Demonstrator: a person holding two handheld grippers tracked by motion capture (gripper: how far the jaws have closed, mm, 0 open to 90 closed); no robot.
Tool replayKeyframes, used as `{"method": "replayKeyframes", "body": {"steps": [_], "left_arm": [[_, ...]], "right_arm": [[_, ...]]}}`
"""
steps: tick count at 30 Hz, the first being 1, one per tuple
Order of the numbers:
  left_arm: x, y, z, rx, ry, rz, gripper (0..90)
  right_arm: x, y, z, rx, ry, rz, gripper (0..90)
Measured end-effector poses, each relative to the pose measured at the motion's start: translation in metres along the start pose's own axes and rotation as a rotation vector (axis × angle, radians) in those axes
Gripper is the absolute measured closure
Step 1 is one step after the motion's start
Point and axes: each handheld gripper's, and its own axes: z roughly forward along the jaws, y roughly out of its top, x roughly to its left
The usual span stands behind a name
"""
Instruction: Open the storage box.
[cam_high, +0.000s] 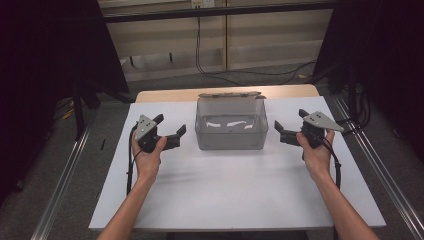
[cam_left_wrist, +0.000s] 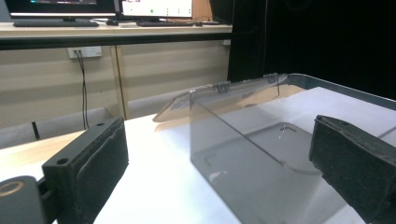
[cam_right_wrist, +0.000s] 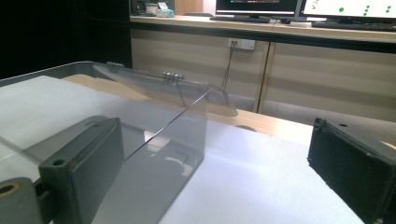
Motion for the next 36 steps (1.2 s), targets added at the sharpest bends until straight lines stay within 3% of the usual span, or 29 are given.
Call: {"method": "replayKeyframes", "body": {"steps": [9,15,34,36], "left_arm": [[-0.005,-0.015,-0.032,0.006,0.033,0.012,4.4],[-0.005,-0.027,-0.051,0.0,0.056,-0.032,4.4],[-0.013,-0.047,-0.112,0.021,0.1,-0.01,3.5],[-0.015,-0.051,-0.119,0.016,0.112,-0.026,3.6]], "right_arm": [[0.008,-0.008,-0.027,-0.007,0.005,-0.009,3.6],[0.011,-0.016,-0.044,-0.017,0.003,-0.007,3.9],[0.02,-0.034,-0.098,0.003,-0.013,-0.009,3.5],[0.02,-0.037,-0.102,0.008,-0.02,-0.005,3.5]]}}
